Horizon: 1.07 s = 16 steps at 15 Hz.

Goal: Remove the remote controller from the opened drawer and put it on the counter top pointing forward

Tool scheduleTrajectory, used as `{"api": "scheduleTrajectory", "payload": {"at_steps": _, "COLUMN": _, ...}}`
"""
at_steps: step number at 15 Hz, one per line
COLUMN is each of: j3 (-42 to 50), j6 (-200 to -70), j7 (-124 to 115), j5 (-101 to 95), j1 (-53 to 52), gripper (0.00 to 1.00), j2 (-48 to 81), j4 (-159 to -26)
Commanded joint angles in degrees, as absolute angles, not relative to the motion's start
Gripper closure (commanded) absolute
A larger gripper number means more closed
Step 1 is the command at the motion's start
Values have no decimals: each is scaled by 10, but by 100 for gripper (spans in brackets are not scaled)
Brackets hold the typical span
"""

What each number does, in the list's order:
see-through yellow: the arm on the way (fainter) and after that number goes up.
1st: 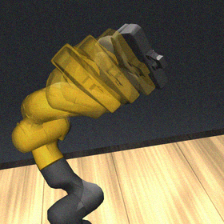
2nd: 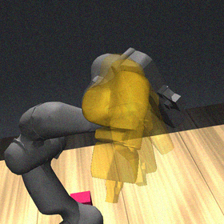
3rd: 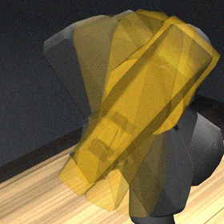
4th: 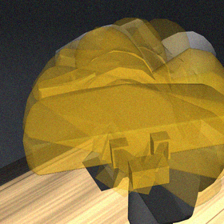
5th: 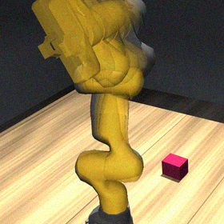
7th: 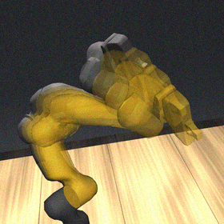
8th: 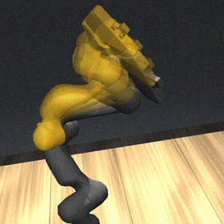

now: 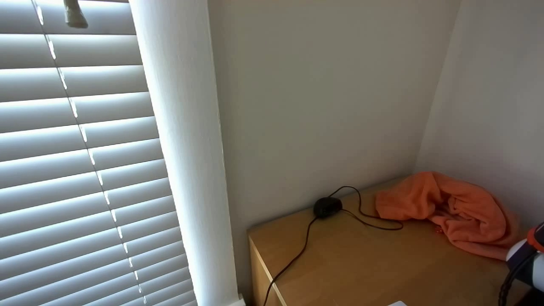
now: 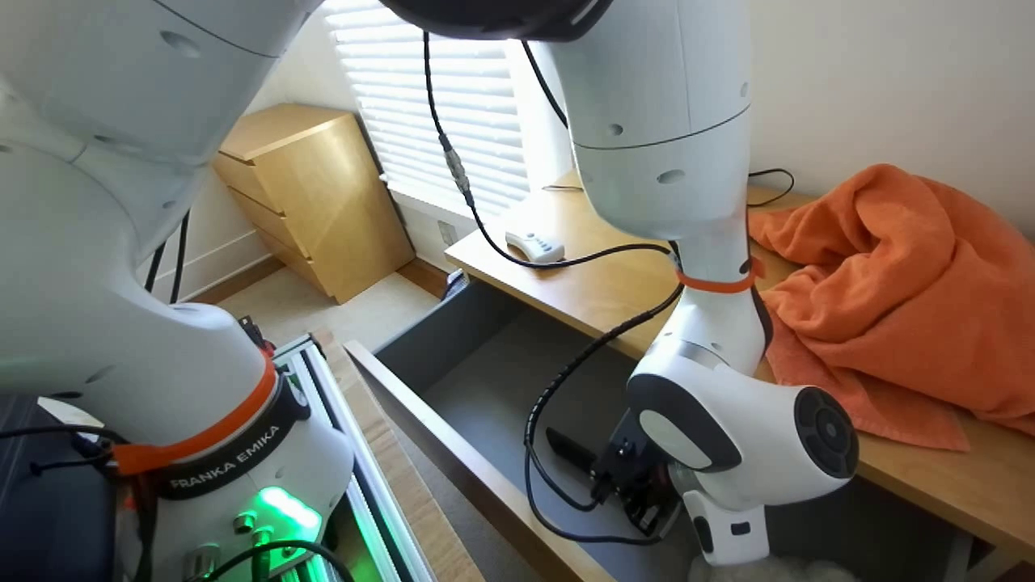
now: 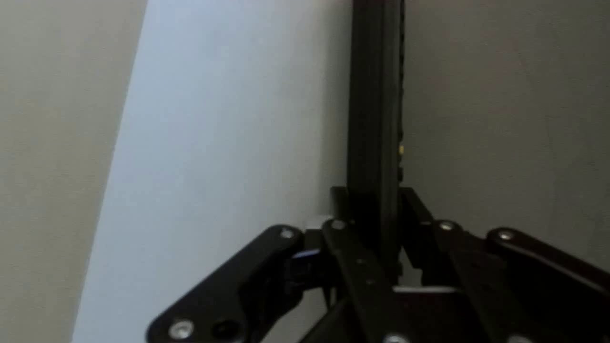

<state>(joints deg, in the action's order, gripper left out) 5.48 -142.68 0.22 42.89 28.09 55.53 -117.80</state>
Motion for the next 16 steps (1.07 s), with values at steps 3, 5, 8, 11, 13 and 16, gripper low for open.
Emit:
{"api": "scheduleTrajectory", "payload": {"at_steps": 3, "j3": 57, "j6": -1394, "j7": 35, "j5": 434, "j1": 280, "gripper": 93, "j2": 492, "j4": -1236}}
{"api": "scheduleTrajectory", "payload": {"at_steps": 5, "j3": 65, "j6": -1392, "j7": 32, "j5": 430, "j1": 269, "gripper": 93, "j2": 458, "j4": -1267}}
{"api": "scheduleTrajectory", "payload": {"at_steps": 8, "j3": 80, "j6": -1377, "j7": 18, "j5": 422, "j1": 251, "gripper": 93, "j2": 405, "j4": -1306}}
{"api": "scheduleTrajectory", "payload": {"at_steps": 11, "j3": 97, "j6": -1344, "j7": 5, "j5": 405, "j1": 234, "gripper": 93, "j2": 369, "j4": -1327}}
{"api": "scheduleTrajectory", "payload": {"at_steps": 13, "j3": 107, "j6": -1327, "j7": 0, "j5": 398, "j1": 226, "gripper": 93, "j2": 338, "j4": -1348}}
{"api": "scheduleTrajectory", "payload": {"at_steps": 16, "j3": 120, "j6": -1303, "j7": -4, "j5": 386, "j1": 216, "gripper": 93, "j2": 281, "j4": -1381}}
